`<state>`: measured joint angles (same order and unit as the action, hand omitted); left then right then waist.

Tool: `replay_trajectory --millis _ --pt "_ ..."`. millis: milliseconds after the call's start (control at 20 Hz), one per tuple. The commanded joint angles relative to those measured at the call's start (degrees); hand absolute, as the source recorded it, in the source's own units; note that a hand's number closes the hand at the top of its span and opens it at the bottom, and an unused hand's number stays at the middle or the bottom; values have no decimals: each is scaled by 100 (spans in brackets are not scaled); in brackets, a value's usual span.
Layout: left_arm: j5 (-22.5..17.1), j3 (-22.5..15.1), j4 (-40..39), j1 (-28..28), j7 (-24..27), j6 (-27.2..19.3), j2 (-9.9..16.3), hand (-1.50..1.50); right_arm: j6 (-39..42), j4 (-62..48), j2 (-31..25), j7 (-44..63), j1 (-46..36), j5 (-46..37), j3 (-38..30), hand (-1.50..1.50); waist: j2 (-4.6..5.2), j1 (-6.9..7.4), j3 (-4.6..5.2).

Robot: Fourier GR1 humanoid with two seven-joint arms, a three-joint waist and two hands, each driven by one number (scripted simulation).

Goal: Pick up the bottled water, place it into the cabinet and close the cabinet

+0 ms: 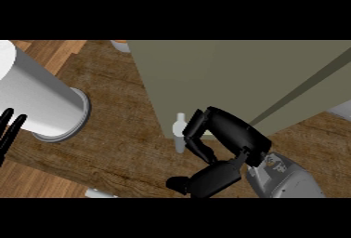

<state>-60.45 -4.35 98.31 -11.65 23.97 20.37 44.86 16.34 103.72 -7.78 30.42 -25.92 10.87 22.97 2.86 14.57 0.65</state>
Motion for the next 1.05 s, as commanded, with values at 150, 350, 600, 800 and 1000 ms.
replay_trajectory --millis 150,350,600,800,1000 --pt "19 89 -157 -48 86 18 -58 -150 -1229 -1748 756 147 -1736 -559 -759 150 -44 -190 -24" --pt "-94 198 -249 -172 135 143 -68 -150 -1822 -2690 770 -120 -2513 -622 -1043 150 -61 -258 -35" --pt "-115 250 -322 -39 77 135 -28 -150 -2370 -3236 777 -327 -2869 -421 -1209 150 -21 -402 -46" --pt "-31 184 -292 -190 142 248 -94 -150 -2838 -3422 778 -477 -2904 -155 -1294 -150 -13 -359 -45" --pt "-117 300 -330 -317 177 339 -70 -150 -3028 -3631 778 -528 -3106 61 -1289 -150 -45 -354 -45"
